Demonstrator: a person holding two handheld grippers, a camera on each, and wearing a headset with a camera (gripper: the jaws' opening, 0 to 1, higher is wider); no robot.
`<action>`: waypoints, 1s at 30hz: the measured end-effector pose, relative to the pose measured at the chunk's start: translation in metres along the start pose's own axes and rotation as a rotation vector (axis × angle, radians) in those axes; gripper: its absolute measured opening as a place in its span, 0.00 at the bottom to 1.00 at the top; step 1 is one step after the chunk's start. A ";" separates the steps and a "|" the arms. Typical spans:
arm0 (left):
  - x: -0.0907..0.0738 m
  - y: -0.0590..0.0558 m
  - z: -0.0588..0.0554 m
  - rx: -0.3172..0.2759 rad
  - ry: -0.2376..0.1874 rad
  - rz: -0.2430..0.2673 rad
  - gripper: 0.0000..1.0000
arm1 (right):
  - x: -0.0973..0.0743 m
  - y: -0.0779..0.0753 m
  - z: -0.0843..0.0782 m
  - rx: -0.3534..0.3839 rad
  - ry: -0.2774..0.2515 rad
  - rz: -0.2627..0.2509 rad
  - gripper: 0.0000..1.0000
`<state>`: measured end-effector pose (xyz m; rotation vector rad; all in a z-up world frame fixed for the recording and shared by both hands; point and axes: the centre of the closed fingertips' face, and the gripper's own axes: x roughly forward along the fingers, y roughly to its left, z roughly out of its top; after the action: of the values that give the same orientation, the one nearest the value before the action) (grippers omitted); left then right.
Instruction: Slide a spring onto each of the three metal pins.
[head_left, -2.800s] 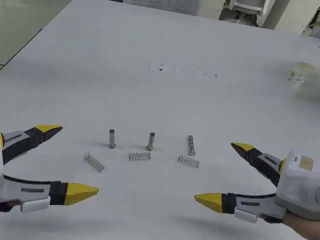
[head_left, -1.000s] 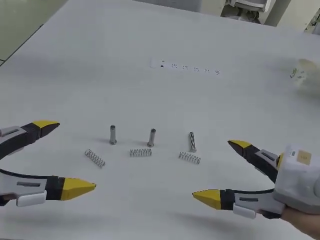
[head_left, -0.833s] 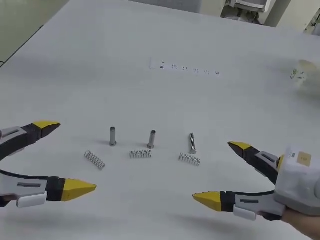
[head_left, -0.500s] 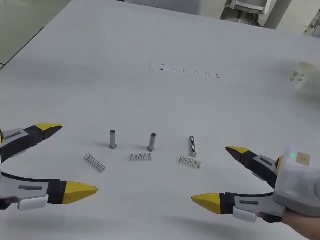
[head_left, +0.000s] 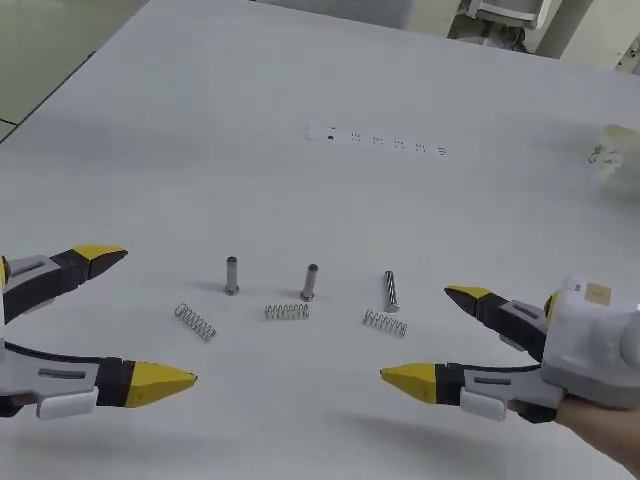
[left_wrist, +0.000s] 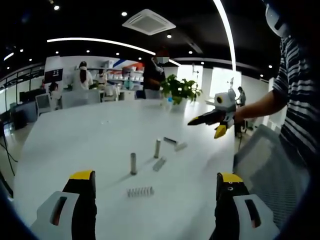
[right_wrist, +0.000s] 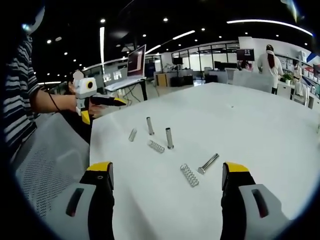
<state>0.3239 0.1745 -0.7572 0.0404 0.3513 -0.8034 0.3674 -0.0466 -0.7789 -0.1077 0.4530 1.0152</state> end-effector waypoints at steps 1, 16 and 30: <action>0.000 0.000 0.000 -0.002 -0.001 0.000 0.97 | 0.001 -0.003 0.001 0.008 0.001 -0.007 0.89; 0.000 -0.003 -0.001 -0.007 0.006 -0.015 0.95 | 0.012 -0.026 0.008 0.035 0.079 -0.047 0.67; -0.001 -0.002 -0.004 -0.009 0.018 -0.016 0.94 | 0.031 -0.046 0.005 0.092 0.181 -0.084 0.57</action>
<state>0.3206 0.1749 -0.7608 0.0368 0.3725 -0.8172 0.4209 -0.0448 -0.7923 -0.1356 0.6538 0.9044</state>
